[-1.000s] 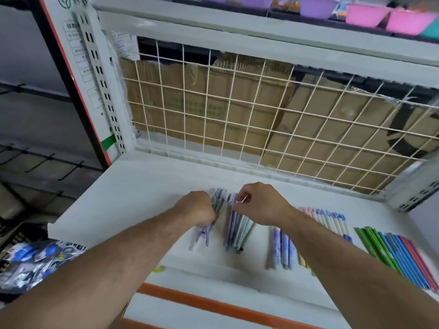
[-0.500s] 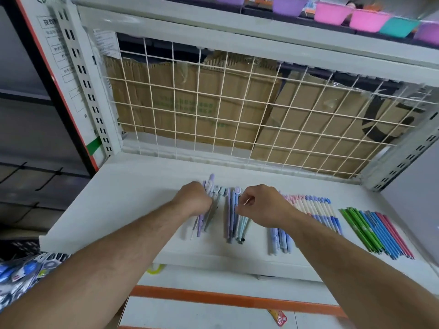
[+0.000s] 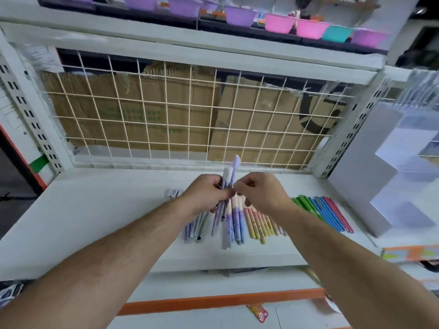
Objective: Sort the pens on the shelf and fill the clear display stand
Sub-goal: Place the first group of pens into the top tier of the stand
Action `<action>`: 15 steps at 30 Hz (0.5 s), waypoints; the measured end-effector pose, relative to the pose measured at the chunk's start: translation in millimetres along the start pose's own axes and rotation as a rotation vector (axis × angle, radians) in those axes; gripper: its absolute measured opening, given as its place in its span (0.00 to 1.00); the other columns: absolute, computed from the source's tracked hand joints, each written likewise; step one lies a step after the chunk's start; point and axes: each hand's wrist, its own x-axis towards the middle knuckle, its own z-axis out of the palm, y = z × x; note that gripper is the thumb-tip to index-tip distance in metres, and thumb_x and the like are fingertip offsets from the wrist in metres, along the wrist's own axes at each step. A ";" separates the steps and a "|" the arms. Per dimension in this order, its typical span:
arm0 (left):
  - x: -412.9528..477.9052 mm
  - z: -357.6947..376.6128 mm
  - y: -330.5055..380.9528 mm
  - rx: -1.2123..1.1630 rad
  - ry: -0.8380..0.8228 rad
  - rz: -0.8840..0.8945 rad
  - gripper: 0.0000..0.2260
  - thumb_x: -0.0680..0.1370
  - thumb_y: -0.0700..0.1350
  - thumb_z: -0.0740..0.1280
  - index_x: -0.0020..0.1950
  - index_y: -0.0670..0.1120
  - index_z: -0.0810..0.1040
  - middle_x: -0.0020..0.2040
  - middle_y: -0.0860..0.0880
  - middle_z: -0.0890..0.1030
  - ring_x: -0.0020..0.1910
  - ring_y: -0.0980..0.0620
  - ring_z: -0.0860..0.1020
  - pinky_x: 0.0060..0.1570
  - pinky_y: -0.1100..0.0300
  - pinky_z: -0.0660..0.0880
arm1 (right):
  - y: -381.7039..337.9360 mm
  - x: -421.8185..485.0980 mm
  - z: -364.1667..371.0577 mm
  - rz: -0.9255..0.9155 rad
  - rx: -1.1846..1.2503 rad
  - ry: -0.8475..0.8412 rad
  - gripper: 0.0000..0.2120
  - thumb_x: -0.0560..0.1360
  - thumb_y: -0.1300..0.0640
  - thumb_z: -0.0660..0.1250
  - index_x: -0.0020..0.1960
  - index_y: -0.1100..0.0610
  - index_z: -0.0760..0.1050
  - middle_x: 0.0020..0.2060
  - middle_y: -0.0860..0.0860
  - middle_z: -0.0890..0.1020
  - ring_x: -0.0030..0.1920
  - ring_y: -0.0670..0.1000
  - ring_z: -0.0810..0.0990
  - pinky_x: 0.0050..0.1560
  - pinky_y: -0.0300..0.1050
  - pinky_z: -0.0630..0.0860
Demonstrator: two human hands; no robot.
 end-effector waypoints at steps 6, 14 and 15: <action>-4.8 81.7 40.8 0.014 -0.023 0.067 0.05 0.76 0.43 0.73 0.41 0.48 0.80 0.36 0.46 0.80 0.34 0.50 0.77 0.33 0.57 0.73 | 37.0 -14.9 -73.2 0.021 0.137 0.052 0.10 0.77 0.57 0.71 0.45 0.65 0.81 0.28 0.52 0.78 0.21 0.42 0.70 0.23 0.35 0.67; -5.0 189.0 95.1 -0.008 -0.049 0.119 0.06 0.79 0.44 0.71 0.45 0.43 0.79 0.37 0.43 0.81 0.33 0.45 0.80 0.32 0.56 0.75 | 88.3 -39.9 -179.8 -0.036 0.160 0.059 0.09 0.77 0.60 0.71 0.45 0.68 0.78 0.25 0.48 0.77 0.21 0.42 0.72 0.24 0.36 0.69; -3.4 201.0 101.5 -0.003 -0.053 0.132 0.06 0.79 0.44 0.71 0.45 0.43 0.79 0.36 0.44 0.81 0.32 0.47 0.80 0.32 0.56 0.75 | 94.7 -41.9 -191.7 -0.039 0.154 0.065 0.09 0.77 0.61 0.71 0.45 0.67 0.78 0.25 0.48 0.78 0.22 0.43 0.72 0.24 0.37 0.69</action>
